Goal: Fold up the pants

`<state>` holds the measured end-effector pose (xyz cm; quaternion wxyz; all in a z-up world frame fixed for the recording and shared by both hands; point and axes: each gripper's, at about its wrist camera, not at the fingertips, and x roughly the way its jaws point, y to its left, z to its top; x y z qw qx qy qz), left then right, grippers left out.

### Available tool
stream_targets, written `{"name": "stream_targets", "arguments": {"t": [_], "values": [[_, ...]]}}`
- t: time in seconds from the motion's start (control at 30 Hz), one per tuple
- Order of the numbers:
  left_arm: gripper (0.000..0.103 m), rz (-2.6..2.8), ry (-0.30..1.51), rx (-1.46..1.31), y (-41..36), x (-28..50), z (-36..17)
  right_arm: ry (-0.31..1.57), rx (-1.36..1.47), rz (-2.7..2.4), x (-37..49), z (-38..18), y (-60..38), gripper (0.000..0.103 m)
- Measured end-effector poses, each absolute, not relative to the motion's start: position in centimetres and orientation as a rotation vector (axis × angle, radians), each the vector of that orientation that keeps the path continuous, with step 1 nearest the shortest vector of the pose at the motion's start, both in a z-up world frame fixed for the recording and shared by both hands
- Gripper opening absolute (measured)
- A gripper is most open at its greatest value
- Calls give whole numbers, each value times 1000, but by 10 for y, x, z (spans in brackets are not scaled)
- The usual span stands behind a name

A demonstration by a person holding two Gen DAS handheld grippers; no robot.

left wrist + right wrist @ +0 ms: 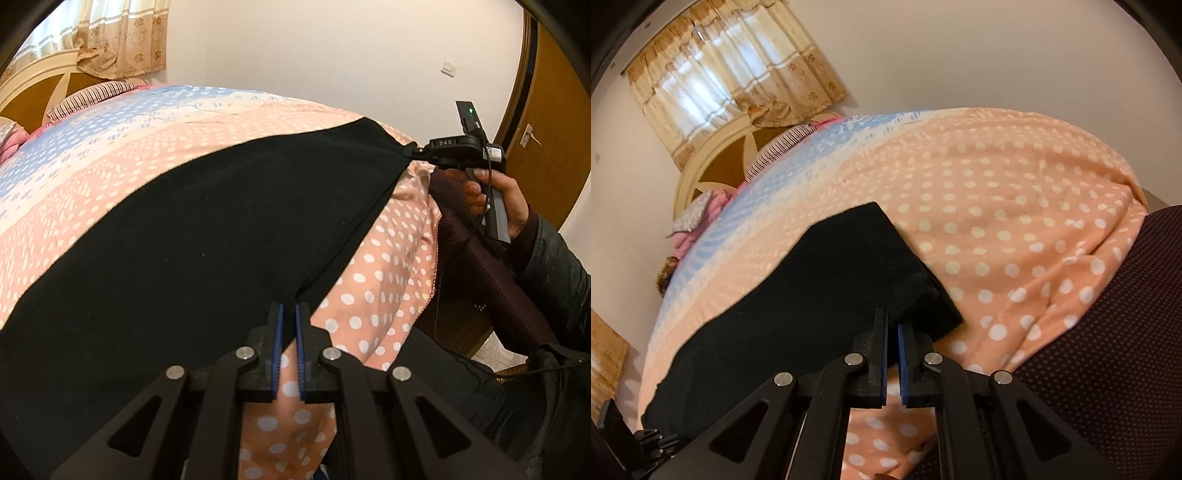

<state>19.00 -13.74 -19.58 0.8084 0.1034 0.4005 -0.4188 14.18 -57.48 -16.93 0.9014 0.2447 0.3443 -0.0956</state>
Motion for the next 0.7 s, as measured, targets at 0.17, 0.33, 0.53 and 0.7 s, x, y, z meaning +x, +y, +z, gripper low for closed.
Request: {"name": "stream_targets", "arguments": {"t": [0.17,0.33,0.53,0.7], "values": [[7,-908,866,212,-137,188,-198,769,509,-217,149,-186,-580,4],[7,-926,877,204,-136,184,-199,761,450,-287,149,-179,-579,52],[7,-913,804,141,-122,183,-178,638,405,-416,137,-151,-593,61],[7,-863,815,59,-113,205,-180,628,415,-298,168,-145,-584,61]]}}
